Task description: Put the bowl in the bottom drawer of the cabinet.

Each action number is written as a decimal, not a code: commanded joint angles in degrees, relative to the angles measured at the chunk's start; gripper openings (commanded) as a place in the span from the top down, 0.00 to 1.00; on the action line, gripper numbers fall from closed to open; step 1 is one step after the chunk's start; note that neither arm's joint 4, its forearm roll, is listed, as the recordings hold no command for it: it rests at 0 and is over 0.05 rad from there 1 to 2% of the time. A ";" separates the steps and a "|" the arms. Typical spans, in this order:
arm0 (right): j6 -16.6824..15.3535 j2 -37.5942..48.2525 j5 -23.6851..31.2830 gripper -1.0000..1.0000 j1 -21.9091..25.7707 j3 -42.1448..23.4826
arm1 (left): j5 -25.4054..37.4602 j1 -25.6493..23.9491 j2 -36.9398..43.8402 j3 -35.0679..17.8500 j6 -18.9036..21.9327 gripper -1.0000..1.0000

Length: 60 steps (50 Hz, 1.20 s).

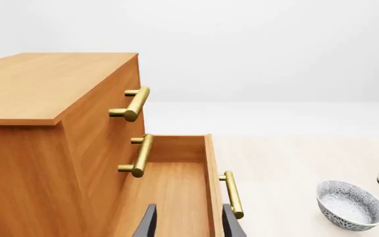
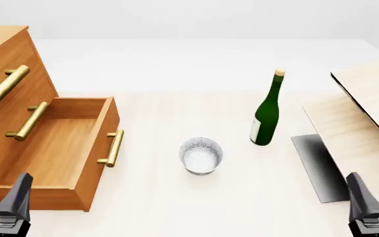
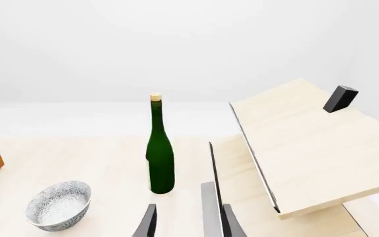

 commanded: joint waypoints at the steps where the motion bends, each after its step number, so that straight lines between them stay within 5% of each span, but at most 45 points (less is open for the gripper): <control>1: 0.11 0.25 -0.10 0.00 -0.03 -0.11 | -0.27 0.32 0.31 -0.04 0.35 0.00; 19: 0.13 0.30 -0.15 0.00 -0.07 -0.11 | -0.49 -0.95 -0.01 -0.37 1.05 0.00; 40: 0.13 0.30 -0.10 0.00 -0.11 -0.16 | -0.68 -19.85 0.42 -1.45 5.68 0.00; 42: 0.13 0.28 -0.09 0.00 -0.11 -0.15 | -4.66 -22.86 4.36 -0.28 6.33 0.00; 44: 0.12 0.25 -0.06 0.00 -0.12 -0.14 | -3.54 -24.51 8.64 -5.09 6.24 0.00; 46: 0.13 0.20 -0.03 0.00 -0.12 -0.13 | -4.09 -25.74 9.40 -5.33 6.61 0.00; 47: 0.13 0.18 -0.01 0.00 -0.12 -0.12 | -9.39 -25.93 10.35 -0.68 7.10 0.00; 48: 0.13 0.17 0.00 0.00 -0.12 -0.12 | -7.04 -25.74 11.24 -3.96 7.02 0.00; 51: 0.12 0.15 0.00 0.00 -0.13 -0.11 | -11.78 -26.74 12.61 -0.54 7.11 0.00; 60: 0.12 0.23 -0.10 0.00 -0.15 -0.08 | -13.97 -30.79 15.67 -2.29 4.55 0.00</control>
